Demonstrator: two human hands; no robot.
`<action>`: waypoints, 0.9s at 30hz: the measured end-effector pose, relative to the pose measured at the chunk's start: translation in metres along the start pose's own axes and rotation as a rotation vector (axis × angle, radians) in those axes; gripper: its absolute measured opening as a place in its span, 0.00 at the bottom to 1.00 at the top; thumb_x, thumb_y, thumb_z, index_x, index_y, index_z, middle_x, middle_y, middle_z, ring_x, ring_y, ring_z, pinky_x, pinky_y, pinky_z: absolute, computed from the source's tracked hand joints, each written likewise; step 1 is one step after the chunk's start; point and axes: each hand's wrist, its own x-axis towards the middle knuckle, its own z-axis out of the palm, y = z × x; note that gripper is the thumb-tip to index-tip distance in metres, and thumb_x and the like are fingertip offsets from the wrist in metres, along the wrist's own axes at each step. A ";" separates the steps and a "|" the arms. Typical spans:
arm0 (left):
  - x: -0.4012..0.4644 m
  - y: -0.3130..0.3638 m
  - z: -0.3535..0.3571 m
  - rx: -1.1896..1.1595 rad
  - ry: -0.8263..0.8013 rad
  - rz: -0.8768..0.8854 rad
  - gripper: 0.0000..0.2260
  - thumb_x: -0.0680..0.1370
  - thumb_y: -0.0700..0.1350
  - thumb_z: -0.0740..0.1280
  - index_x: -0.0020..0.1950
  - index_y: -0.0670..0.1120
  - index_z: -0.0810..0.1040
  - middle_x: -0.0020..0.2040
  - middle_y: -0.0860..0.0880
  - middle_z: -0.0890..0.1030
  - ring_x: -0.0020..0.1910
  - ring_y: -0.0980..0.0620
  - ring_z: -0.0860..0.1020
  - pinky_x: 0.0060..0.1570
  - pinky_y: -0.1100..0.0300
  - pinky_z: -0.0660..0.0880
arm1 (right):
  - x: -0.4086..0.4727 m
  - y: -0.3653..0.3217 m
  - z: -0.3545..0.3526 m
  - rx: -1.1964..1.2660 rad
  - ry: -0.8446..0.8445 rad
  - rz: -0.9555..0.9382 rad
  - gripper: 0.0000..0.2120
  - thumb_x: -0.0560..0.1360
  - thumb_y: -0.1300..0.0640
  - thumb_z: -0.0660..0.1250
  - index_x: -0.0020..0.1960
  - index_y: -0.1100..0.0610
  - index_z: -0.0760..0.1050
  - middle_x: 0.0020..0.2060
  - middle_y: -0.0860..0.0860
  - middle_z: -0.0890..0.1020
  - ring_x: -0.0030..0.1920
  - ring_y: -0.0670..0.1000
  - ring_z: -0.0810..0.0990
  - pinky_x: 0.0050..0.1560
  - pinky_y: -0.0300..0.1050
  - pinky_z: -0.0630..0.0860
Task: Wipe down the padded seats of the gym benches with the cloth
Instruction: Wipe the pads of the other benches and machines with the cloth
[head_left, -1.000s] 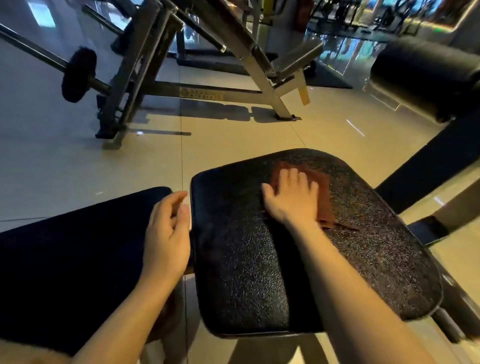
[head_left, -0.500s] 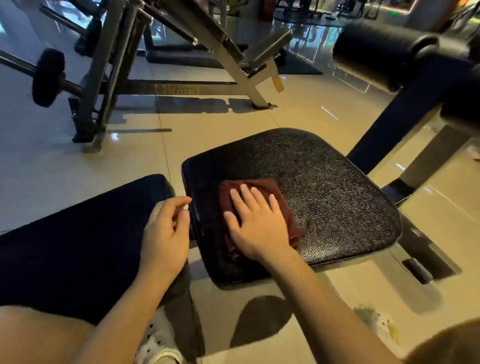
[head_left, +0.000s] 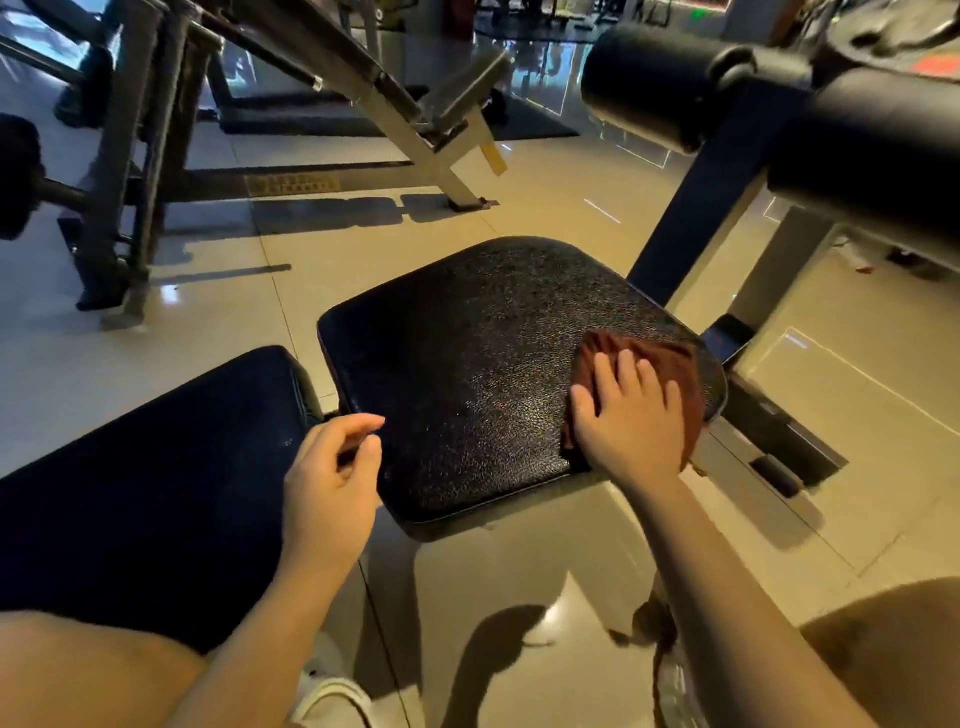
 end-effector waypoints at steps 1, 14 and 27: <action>0.002 0.000 0.000 0.002 0.000 0.002 0.09 0.80 0.39 0.63 0.54 0.53 0.78 0.52 0.57 0.76 0.50 0.66 0.75 0.48 0.70 0.71 | -0.015 -0.018 0.004 0.006 0.008 -0.057 0.28 0.80 0.41 0.44 0.75 0.51 0.61 0.75 0.53 0.63 0.75 0.54 0.59 0.75 0.56 0.52; -0.002 0.010 -0.013 0.088 0.036 0.035 0.08 0.80 0.40 0.64 0.56 0.49 0.78 0.53 0.50 0.77 0.49 0.62 0.75 0.45 0.69 0.70 | -0.088 -0.087 0.041 0.085 0.026 -0.679 0.28 0.79 0.39 0.52 0.69 0.54 0.74 0.67 0.54 0.76 0.68 0.54 0.74 0.69 0.52 0.67; -0.024 0.033 0.029 0.138 -0.181 0.262 0.11 0.78 0.37 0.66 0.52 0.54 0.78 0.50 0.61 0.76 0.53 0.64 0.75 0.51 0.68 0.71 | 0.014 0.101 -0.008 0.070 -0.018 -0.137 0.31 0.81 0.38 0.44 0.75 0.54 0.64 0.75 0.54 0.65 0.75 0.55 0.62 0.75 0.55 0.57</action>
